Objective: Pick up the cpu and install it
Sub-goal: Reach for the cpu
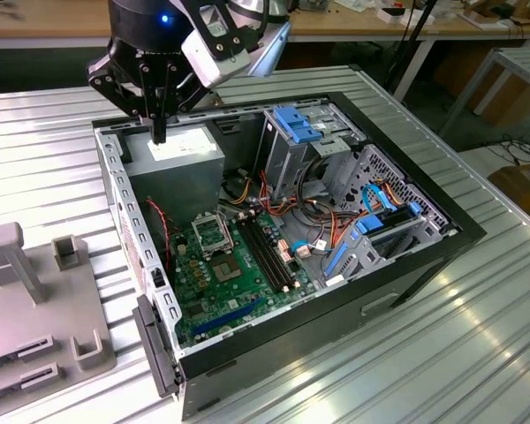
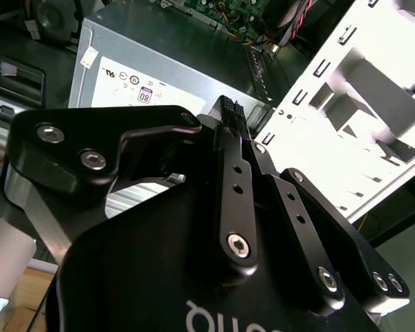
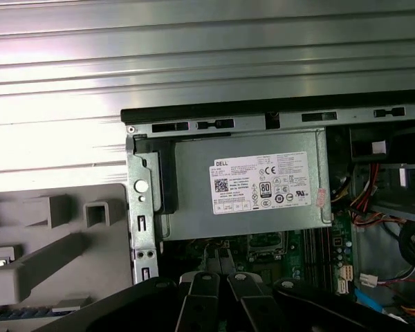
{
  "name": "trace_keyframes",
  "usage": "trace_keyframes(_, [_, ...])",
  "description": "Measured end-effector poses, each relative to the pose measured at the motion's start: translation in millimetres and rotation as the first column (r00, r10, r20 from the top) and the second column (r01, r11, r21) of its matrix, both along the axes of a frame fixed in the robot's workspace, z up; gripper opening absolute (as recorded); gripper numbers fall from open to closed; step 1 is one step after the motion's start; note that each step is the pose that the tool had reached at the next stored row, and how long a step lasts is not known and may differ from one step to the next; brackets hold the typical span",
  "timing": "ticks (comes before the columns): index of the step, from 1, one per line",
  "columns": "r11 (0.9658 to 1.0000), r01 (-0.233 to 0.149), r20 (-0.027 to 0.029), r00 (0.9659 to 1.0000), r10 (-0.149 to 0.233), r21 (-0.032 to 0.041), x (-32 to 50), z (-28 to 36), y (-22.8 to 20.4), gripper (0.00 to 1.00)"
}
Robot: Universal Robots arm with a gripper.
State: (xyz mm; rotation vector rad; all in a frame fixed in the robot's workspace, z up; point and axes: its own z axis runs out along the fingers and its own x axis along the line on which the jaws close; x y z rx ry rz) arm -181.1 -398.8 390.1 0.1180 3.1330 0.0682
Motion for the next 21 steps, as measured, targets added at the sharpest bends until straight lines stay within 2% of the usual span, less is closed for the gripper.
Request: trace_keyframes(21, [1.0000, 0.000, -0.0038, 1.0000, 0.000, 0.0000, -9.4, -0.6, 0.0, 0.11])
